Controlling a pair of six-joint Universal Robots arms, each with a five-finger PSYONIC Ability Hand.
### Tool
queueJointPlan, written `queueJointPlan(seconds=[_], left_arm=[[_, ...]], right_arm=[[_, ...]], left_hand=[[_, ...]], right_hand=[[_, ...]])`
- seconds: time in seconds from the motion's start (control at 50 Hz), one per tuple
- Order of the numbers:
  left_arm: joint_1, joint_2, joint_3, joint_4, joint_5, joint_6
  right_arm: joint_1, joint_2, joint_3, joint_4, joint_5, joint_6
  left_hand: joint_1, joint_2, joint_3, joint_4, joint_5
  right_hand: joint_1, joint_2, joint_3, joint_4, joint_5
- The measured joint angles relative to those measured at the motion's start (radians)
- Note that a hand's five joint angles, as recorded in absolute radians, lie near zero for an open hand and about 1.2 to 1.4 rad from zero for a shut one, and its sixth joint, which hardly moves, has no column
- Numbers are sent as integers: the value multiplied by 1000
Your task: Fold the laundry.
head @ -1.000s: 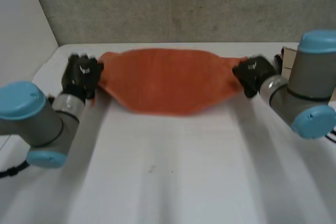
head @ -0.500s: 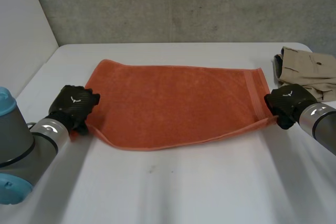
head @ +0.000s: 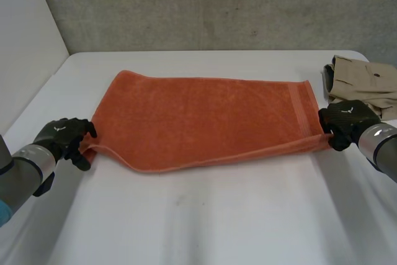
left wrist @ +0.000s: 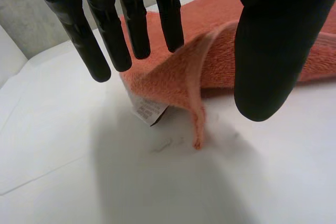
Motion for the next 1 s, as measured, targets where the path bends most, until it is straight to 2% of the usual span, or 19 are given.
queueJointPlan(seconds=[0.26, 0.36, 0.52, 0.7, 0.76, 0.78, 0.8, 0.84, 0.9, 1.0], left_arm=[[0, -116, 83, 32, -19, -24], [-2, -127, 103, 44, -56, -58], [-7, -128, 122, 61, -159, -170], [-5, -126, 118, 62, -181, -187], [-1, -126, 119, 61, -184, -184], [0, -126, 120, 60, -186, -184], [1, -126, 120, 59, -187, -183], [1, -127, 122, 56, -189, -180], [0, -125, 123, 46, -188, -174], [-8, -85, 115, -12, -186, -144]], right_arm=[[2, 0, 19, 0, -7, -2], [2, 0, 21, 0, -7, -2], [0, -1, 33, 0, -8, -4], [0, -1, 35, 0, -8, -5], [0, -1, 35, 0, -8, -5], [0, -1, 35, 0, -9, -6], [0, -1, 35, 0, -9, -6], [0, -1, 35, 0, -9, -7], [0, -2, 33, 3, -9, -10], [-1, -16, 27, 35, -5, -34]], left_hand=[[90, 89, 84, 91, 86], [95, 93, 86, 94, 88], [95, 93, 86, 93, 87], [95, 93, 87, 94, 88], [171, 156, 152, 157, 148], [319, 299, 282, 286, 274], [319, 299, 282, 286, 274], [627, 595, 587, 584, 568], [641, 671, 661, 671, 615], [641, 673, 664, 674, 615]], right_hand=[[0, 0, 0, 0, 0], [0, 0, 0, 0, 0], [0, 0, 0, 0, 0], [0, 0, 0, 0, 0], [0, 0, 0, 0, 0], [0, 0, 0, 0, 0], [0, 0, 0, 0, 0], [0, 0, 0, 0, 0], [0, 0, 0, 0, 0], [0, 0, 0, 0, 0]])
